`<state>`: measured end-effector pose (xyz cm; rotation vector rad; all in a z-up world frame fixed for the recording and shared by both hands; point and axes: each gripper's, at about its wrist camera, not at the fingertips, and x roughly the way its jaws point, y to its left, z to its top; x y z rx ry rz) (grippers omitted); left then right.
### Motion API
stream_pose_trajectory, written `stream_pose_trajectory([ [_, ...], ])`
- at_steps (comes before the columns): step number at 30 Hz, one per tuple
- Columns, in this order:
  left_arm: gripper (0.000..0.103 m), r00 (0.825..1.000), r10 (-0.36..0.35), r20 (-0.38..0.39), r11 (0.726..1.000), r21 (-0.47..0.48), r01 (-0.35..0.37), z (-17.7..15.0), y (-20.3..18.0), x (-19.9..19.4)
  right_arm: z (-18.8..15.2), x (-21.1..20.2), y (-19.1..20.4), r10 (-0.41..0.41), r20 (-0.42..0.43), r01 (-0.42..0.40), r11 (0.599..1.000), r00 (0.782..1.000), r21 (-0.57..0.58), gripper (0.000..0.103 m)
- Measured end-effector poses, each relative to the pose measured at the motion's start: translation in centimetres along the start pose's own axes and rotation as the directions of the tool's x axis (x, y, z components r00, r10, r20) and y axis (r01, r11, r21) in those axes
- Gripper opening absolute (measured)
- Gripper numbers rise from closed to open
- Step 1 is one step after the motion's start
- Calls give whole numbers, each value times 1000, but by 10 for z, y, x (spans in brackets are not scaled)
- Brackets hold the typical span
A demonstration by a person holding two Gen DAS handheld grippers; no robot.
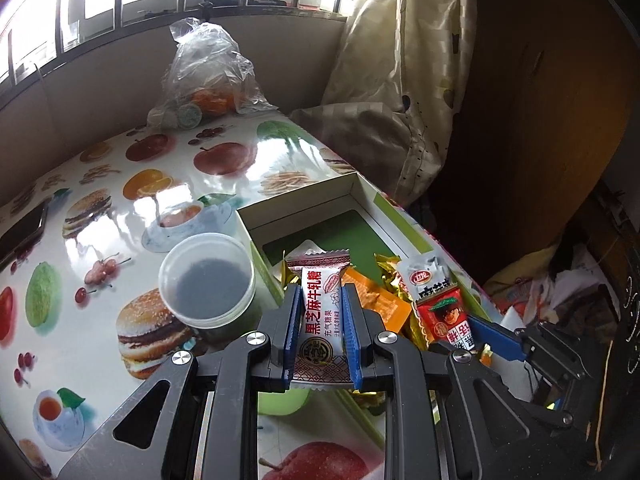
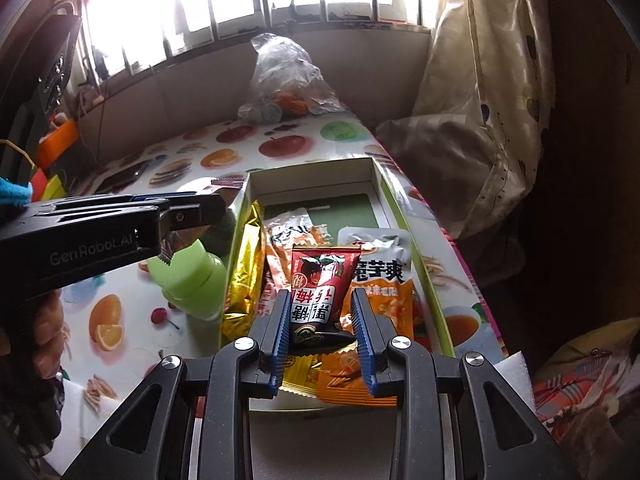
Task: Organize snacks
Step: 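Lower both snacks into the green box and open the tools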
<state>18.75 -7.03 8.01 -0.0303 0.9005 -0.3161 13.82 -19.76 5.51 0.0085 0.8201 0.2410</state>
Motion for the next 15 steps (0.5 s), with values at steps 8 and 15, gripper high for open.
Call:
stream_pose_trajectory([
  [8,21,999,5,-44,1000,7,-4,3,-10,30,-1,12,-12,-45,1,45,999,999,-2,28],
  [15,21,998,11,-55,1000,3,-11,5,-13,43,0,17,-16,-76,23,76,997,997,-6,29],
])
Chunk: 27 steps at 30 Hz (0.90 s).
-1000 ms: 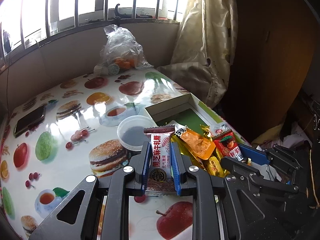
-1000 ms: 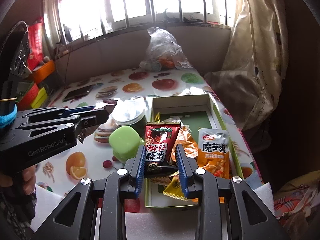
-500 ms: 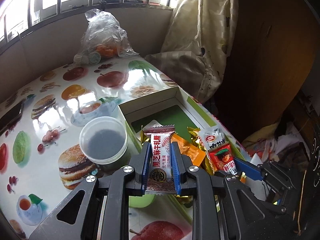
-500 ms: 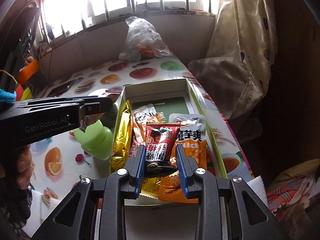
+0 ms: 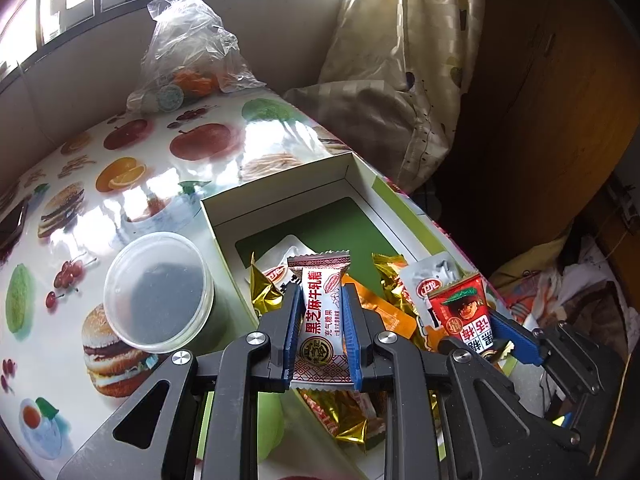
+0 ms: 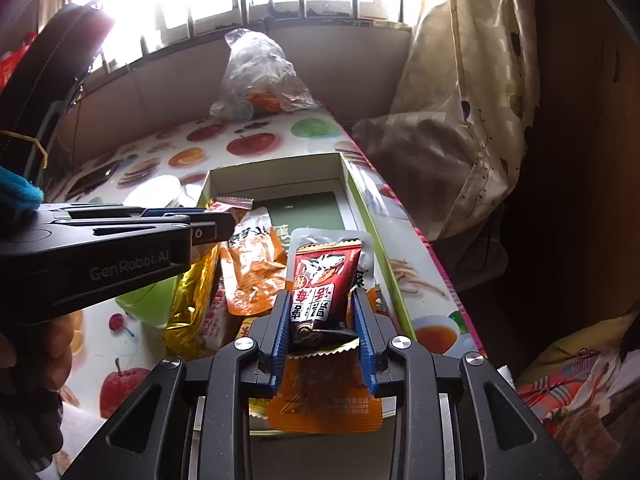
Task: Organize snacks
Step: 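Lower both snacks into the green box and open the tools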
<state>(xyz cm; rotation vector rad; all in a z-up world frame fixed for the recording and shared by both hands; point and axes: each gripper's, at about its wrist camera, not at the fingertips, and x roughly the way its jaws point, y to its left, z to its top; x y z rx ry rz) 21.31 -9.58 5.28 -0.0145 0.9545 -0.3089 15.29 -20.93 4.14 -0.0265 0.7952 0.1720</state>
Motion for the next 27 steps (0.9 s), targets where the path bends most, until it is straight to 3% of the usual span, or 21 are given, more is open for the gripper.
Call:
stream_pose_trajectory([
  [9,22,1000,-1,-26,1000,2,1,1,-3,11,-1,2,-8,18,22,-19,999,1000,34,29],
  [13,41,1000,-5,-26,1000,8,5,2,-5,12,0,2,-8,27,25,-28,999,999,31,31],
  [27,41,1000,6,0,1000,10,-6,-1,-6,-4,-2,-4,-5,28,35,-30,999,999,42,49],
])
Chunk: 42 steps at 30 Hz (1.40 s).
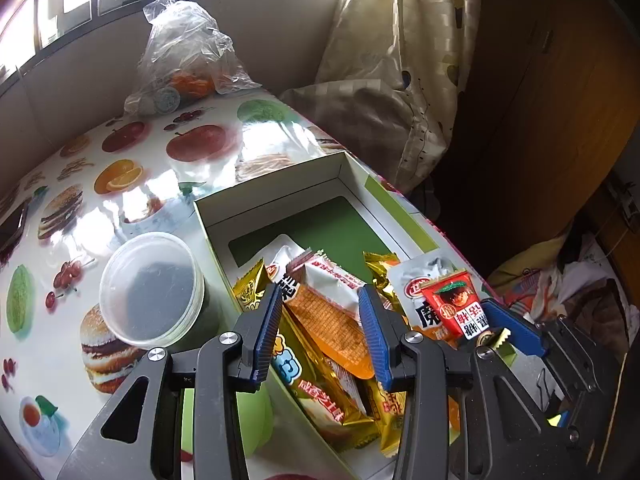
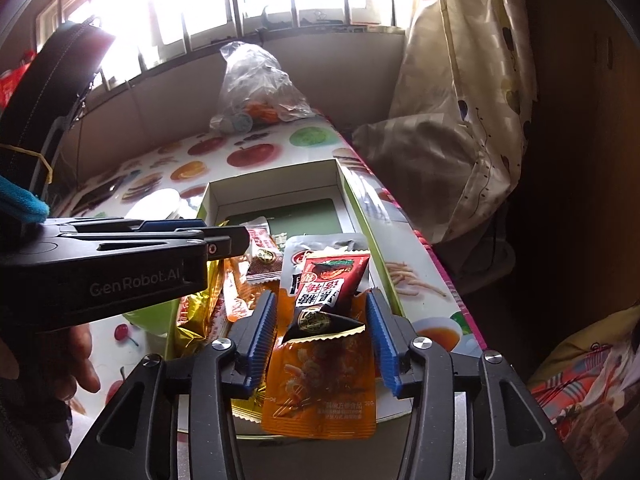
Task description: Organize snacks
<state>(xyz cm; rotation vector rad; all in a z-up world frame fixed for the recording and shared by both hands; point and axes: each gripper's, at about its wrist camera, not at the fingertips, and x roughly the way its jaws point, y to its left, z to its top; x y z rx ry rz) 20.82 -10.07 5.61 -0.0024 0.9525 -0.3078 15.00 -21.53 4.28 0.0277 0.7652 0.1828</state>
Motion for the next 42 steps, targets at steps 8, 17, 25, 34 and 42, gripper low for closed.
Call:
stream_pose_trajectory([
  [8,41,999,8,33,1000,-12,-7,-7,-1,-21,-4,-13,5,-10,15,10,1000,1000,-11,54],
  [17,42,993,54,101,998,-35,-51,-30,-2,-60,-12,-41,10,-16,58,16,1000,998,0,56],
  [25,42,985,114,131,991,-78,-105,-66,2,-86,-28,-60,22,-29,60,29,1000,998,-7,56],
  [34,42,976,177,126,981,-103,-165,-110,10,-97,-53,-71,27,-46,46,45,999,998,19,56],
  [42,42,981,182,67,979,-100,-175,-144,12,-83,-80,-67,30,-71,4,71,997,997,6,56],
])
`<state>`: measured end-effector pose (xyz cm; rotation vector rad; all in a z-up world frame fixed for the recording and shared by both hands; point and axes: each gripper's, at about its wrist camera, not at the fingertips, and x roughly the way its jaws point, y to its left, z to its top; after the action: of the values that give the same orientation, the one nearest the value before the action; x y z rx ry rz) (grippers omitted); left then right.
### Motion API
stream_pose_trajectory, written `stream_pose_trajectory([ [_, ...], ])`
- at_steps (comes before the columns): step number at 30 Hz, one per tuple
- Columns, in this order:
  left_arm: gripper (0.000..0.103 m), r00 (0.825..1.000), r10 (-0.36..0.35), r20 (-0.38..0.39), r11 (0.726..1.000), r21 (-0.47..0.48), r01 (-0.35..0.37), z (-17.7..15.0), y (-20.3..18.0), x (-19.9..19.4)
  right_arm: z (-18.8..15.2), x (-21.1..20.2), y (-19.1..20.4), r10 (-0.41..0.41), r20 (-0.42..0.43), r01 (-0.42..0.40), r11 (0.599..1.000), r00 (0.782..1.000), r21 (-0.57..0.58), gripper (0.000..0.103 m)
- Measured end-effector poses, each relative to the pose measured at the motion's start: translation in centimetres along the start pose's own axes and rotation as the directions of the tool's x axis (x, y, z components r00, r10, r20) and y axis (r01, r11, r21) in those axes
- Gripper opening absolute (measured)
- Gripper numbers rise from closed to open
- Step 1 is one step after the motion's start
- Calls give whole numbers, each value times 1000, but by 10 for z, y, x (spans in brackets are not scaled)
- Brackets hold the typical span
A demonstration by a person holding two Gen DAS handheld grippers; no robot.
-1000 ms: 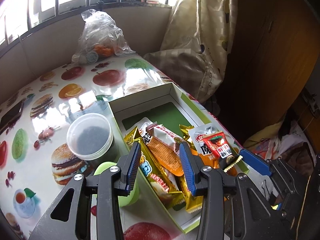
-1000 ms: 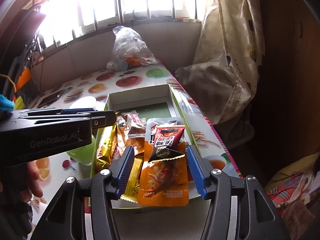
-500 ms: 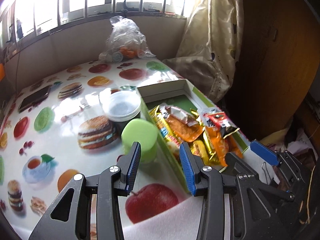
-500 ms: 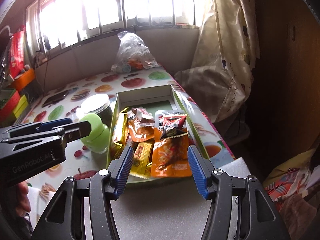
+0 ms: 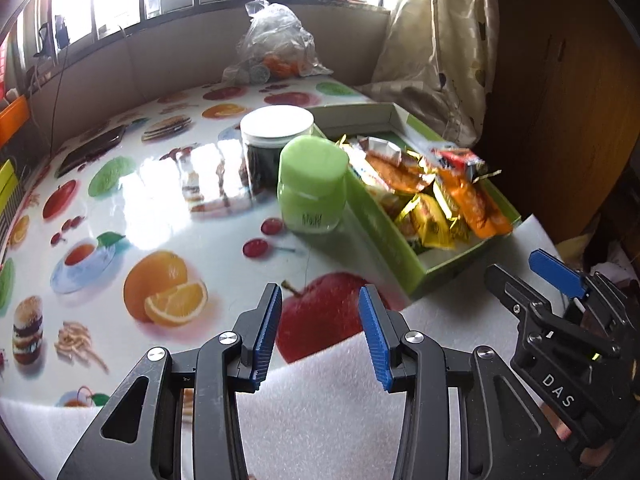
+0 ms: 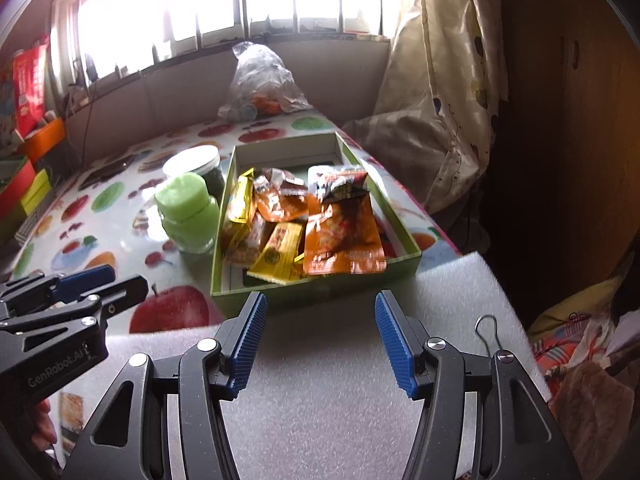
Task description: Organize snacks
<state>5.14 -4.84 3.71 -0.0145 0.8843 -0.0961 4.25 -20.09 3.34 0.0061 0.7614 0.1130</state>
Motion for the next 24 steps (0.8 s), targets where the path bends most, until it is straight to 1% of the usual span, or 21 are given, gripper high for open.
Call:
stream_pose_trajectory([
  [2,42,1000,-2,-2,1000,3,2,-5,0,1,-6,2,1,-4,-15,4,1000,1000,-2,56],
  [6,42,1000,3,-31,1000,-4,-3,-15,0,8,-12,6,2,-20,-30,20,1000,999,-10,57],
  [12,42,998,10,-60,1000,2,-10,-21,-2,16,-20,17,4,-50,-71,49,999,996,-22,57],
  [15,42,998,11,-63,1000,3,-11,-23,-2,18,-20,18,5,-63,-68,61,998,996,-29,58],
  [17,42,998,7,-62,1000,1,-7,-24,-1,19,-21,20,5,-70,-67,68,997,995,-29,61],
  [24,42,998,-9,-65,1000,-22,7,-24,3,20,-22,22,4,-72,-60,72,997,996,-9,63],
])
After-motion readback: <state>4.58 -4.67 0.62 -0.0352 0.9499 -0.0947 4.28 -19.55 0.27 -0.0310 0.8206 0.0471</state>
